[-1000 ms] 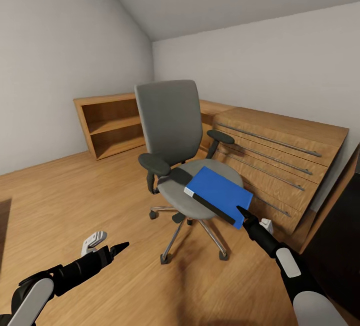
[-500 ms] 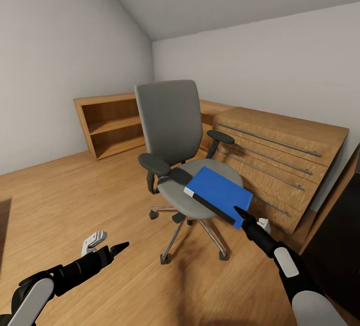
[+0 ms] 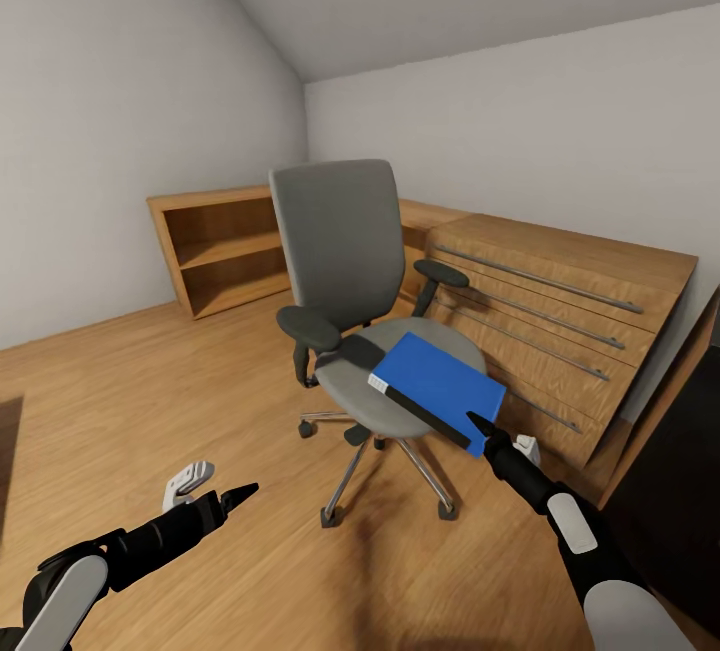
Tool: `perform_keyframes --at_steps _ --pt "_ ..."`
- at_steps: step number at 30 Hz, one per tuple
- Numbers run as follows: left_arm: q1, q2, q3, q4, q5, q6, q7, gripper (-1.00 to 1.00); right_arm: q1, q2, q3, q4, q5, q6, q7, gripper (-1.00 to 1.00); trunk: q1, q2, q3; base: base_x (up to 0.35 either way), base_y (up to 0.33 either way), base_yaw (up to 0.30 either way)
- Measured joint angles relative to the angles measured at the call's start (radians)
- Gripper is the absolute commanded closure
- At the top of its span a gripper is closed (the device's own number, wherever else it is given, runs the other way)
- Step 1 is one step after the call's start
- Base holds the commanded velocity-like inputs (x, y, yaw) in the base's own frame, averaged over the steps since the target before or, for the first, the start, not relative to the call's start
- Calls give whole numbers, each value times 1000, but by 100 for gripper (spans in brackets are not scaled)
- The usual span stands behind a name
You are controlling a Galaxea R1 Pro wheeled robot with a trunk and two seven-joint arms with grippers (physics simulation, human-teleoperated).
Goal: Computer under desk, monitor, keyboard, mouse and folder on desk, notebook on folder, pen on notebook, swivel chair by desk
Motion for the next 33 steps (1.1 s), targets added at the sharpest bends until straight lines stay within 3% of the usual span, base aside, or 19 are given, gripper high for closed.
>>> perform_keyframes --at_steps 5,6,25,32,33 --pt "0 0 0 1 1 0 1 -100 0 0 1 -1 1 4 0 -100 0 0 0 0 0 0" --pt "0 0 0 1 1 0 1 -100 0 -1 1 -1 1 5 1 100 0 0 0 0 0 0" --pt "0 0 -2 13 0 -1 1 -100 0 -1 1 -2 0 8 -1 100 0 0 0 0 0 0" --pt "0 0 -1 13 -2 -1 9 -100 0 -1 1 -2 0 4 1 100 -3 2 27 0 0 0" --pt "0 -3 -1 13 -6 -1 39 -100 0 0 1 -2 1 3 1 100 -4 2 31 0 0 0"
